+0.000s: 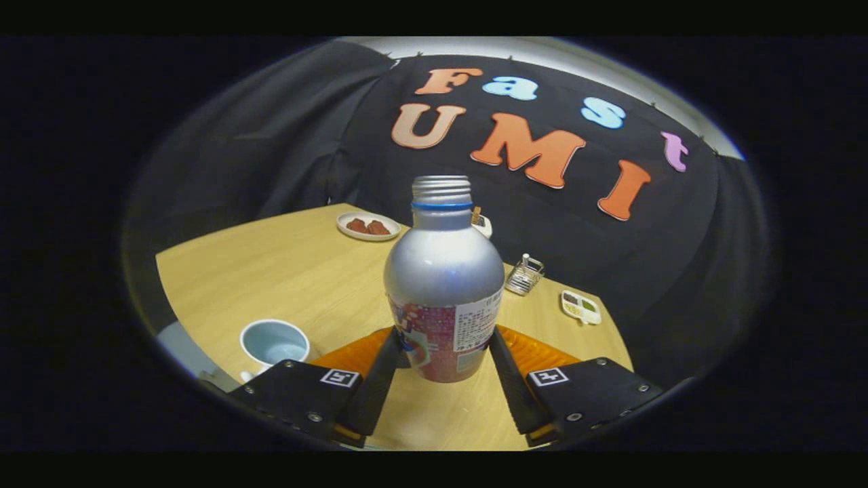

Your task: Take the bottle from table, then pour the juice into the cup, finally place the bottle on the coaster

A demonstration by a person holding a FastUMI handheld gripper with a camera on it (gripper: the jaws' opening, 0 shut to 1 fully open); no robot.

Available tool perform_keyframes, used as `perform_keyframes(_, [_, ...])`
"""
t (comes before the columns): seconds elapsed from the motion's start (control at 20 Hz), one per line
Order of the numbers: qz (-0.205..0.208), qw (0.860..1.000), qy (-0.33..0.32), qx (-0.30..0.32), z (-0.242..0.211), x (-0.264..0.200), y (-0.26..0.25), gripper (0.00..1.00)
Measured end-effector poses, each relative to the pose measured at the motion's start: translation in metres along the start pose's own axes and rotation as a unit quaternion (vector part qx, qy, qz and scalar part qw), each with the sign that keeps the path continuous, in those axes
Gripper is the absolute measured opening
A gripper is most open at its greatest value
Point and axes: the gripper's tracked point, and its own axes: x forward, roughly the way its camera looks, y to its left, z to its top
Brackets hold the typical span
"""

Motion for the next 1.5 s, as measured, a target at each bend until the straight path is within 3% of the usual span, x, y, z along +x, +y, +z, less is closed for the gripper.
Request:
perform_keyframes(0.35, [0.062, 0.988, -0.018, 0.137, -0.007, 0.032, 0.025, 0.76])
perform_keyframes(0.9, [0.057, 0.991, 0.011, 0.124, -0.051, 0.083, 0.031, 0.76])
perform_keyframes(1.5, [0.046, 0.991, 0.013, 0.123, -0.073, 0.084, 0.031, 0.76])
